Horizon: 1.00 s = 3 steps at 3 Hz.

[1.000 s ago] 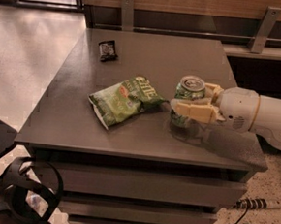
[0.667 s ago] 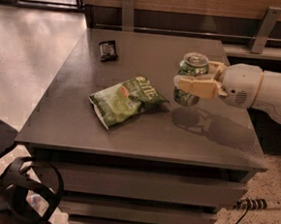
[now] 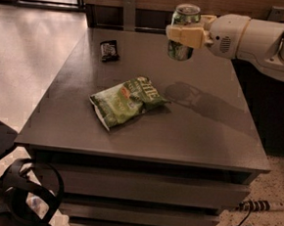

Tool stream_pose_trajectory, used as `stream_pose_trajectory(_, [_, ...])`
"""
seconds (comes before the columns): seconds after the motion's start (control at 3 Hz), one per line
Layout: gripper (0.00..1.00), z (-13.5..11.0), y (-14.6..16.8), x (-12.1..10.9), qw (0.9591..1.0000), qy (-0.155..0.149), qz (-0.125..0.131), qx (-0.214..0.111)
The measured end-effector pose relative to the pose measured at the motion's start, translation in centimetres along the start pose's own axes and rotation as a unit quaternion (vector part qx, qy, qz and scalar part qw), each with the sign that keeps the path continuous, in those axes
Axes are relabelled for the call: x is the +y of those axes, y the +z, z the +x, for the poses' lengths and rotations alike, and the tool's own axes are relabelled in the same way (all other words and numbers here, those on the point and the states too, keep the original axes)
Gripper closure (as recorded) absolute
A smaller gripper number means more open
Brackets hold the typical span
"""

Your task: Move green can near rxbar chocolate

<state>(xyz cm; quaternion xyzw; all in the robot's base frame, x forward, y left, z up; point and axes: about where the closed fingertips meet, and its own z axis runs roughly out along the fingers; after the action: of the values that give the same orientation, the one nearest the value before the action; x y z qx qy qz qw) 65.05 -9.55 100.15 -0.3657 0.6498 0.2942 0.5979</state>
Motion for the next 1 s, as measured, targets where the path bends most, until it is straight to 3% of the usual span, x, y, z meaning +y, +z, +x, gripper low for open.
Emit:
stream_pose_trajectory(0.33, [1.00, -1.1, 4.5, -2.3, 0.9998, -0.002, 0.020, -0.006])
stream_pose_trajectory(1.0, [1.00, 2.3, 13.5, -3.8, 0.9990, -0.010, 0.033, -0.028])
